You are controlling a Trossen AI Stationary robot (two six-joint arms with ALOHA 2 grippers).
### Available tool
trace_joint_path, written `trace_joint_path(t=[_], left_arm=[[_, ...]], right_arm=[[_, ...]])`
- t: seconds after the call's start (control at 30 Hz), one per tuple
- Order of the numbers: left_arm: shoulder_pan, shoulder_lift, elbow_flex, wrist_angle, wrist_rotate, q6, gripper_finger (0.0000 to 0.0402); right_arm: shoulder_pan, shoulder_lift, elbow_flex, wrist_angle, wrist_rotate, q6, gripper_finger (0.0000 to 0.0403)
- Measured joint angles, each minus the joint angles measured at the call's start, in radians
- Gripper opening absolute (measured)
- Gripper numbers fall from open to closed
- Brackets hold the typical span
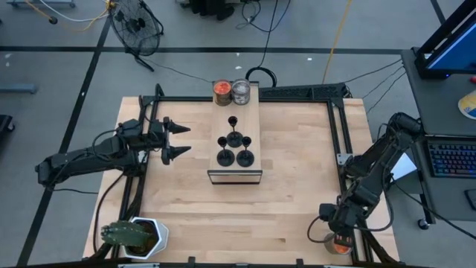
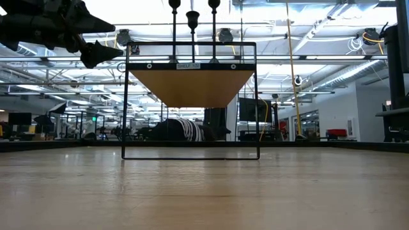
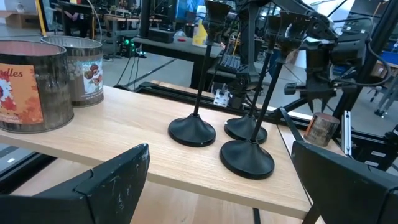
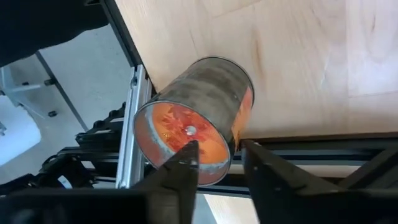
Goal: Pick & Place candle stick holders
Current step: Put the orange scented candle on the shelf
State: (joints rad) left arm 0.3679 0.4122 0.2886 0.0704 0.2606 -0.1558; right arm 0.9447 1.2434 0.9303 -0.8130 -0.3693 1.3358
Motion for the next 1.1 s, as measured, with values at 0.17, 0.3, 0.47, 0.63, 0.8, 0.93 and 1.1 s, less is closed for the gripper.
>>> trace_joint_path(t=[0.17,0.3,0.47,0.63,0.8,0.93,1.1], left_arm=[[0.000,0.000,0.000,0.000,0.000,-0.001,0.0397],[0.000,0.000,0.000,0.000,0.000,-0.001,0.0397],[0.000,0.000,0.000,-0.014,0.000,-0.001,0.0397],[0.000,0.000,0.000,-0.045,0.000,-0.002,0.0397],[0.000,0.000,0.000,-0.046,0.000,-0.002,0.0397],[0.000,0.000,0.000,-0.048,0.000,0.000,0.0397],[0.000,0.000,0.000,-0.050,0.000,0.003,0.0397]], right_arm=[[0.000,0.000,-0.018,0.001,0.001,-0.016,0.0176],[0.000,0.000,-0.040,0.009,0.000,-0.018,0.0210],[0.000,0.000,-0.071,0.076,0.000,-0.020,0.0218],[0.000,0.000,-0.103,0.095,-0.001,-0.020,0.0202],[0.000,0.000,-0.134,0.155,-0.002,-0.020,0.0185],[0.000,0.000,-0.145,0.174,-0.002,-0.020,0.0170],[0.000,0.000,-0.147,0.174,-0.001,-0.016,0.0138]])
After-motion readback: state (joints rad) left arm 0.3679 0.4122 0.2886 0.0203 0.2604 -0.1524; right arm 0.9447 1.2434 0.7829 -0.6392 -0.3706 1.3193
